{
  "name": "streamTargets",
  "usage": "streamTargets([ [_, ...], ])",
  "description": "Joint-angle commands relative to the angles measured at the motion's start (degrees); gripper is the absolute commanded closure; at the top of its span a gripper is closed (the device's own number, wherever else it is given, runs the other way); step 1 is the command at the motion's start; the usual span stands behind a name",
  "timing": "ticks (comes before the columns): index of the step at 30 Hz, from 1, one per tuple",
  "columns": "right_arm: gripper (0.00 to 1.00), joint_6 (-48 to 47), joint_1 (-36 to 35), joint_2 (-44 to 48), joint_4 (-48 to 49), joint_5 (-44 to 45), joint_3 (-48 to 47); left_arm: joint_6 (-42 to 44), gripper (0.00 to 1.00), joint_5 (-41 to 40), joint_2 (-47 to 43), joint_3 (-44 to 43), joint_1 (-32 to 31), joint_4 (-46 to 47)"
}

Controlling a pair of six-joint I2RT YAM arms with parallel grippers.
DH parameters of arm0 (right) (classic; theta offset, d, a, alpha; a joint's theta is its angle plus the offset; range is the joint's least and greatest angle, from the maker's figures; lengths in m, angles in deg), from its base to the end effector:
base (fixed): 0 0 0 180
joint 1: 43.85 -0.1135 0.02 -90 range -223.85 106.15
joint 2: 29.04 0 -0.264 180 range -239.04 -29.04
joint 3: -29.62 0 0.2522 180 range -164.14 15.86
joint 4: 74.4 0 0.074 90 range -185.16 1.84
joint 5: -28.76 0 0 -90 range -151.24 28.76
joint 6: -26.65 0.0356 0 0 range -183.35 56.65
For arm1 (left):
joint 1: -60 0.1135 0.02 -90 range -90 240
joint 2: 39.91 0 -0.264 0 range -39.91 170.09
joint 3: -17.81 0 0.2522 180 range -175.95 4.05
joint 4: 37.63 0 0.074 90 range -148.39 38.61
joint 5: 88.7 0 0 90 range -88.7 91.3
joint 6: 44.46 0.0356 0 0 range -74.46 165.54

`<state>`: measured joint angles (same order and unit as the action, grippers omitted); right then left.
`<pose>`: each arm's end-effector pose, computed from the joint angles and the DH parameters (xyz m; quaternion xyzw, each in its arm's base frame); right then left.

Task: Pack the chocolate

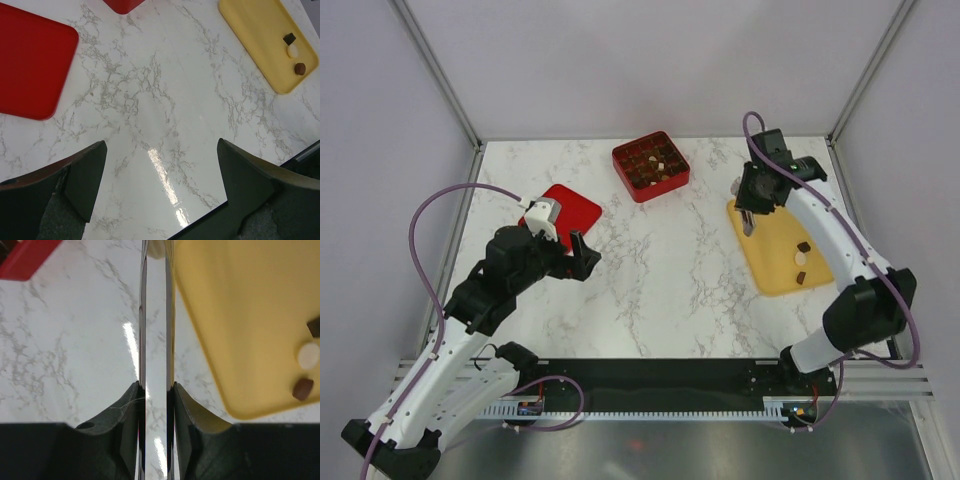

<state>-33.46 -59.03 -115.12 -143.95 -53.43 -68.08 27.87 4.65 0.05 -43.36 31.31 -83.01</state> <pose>0.2976 0.0757 0.3351 0.1414 0.9486 0.0452 0.2796 0.1330 -0.0751 0.3294 0.0964 0.8337 -0.2364 0.4897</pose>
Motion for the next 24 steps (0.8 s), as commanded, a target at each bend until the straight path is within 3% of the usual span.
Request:
streamTargets([
  [1, 0.67, -2.1, -4.2, -8.4, 6.6, -0.1, -9.8, 1.9, 0.00, -1.1, -0.6, -0.6, 0.1, 0.8],
  [9, 0.66, -5.5, -11.4, -27.7, 9.9, -1.7, -35.6, 2.0, 0.00, -1.7, -0.4, -0.4, 0.1, 0.6],
  [12, 0.64, -6.9, -12.6, -33.3, 14.4, -1.9, -38.3, 2.1, 0.00, -1.9, -0.2, -0.5, 0.1, 0.5],
  [24, 0.62, -11.0, -15.2, -40.0, 24.7, -3.5, -38.2, 2.0, 0.00, -2.0, 0.4, -0.7, 0.1, 0.5],
])
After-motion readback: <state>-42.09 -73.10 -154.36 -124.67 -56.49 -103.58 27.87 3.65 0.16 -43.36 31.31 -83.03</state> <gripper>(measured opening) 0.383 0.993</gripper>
